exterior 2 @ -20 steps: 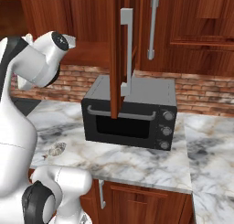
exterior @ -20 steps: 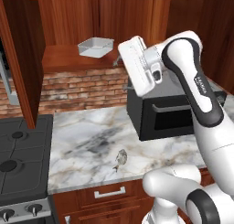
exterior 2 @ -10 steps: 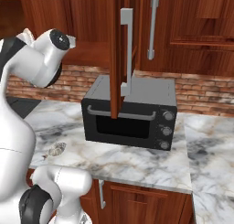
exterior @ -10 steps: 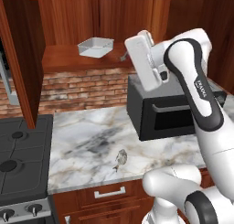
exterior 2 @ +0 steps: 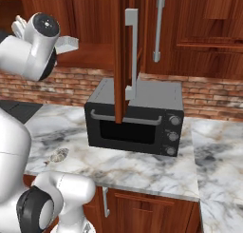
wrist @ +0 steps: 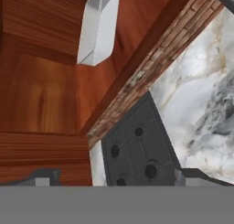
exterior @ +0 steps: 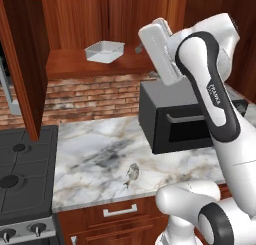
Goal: Retrieve the tupperware from the cabinet, then place the raw meat into the tupperware to avoid contamination.
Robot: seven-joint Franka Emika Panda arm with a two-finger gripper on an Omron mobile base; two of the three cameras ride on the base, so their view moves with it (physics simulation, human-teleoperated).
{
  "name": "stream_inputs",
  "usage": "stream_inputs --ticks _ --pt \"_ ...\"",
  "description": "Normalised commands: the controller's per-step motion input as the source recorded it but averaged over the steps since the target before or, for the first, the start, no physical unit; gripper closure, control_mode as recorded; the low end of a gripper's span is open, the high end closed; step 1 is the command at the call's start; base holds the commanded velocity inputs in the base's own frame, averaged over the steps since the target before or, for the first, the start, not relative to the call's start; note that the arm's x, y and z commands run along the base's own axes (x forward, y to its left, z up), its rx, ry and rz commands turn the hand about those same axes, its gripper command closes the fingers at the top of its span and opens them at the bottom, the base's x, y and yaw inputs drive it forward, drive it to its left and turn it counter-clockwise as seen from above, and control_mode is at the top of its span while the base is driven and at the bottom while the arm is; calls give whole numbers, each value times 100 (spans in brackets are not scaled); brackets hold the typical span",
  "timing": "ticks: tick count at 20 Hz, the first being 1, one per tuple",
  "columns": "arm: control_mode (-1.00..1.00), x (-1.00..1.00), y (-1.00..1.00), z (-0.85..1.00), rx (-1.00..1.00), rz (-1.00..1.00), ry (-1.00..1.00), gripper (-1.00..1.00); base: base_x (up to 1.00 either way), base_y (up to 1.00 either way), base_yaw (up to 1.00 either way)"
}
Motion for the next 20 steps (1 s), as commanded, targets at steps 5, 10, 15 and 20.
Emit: stream_inputs --ticks 5,10,15,20 --pt "-100 29 -18 -26 -7 -10 7 -100 0 0 0" --pt "-100 13 -17 -14 -1 -5 5 -100 0 0 0" --pt "-100 6 -4 0 5 0 -5 -100 0 0 0" --pt "-100 39 0 0 1 0 -1 -100 0 0 0"
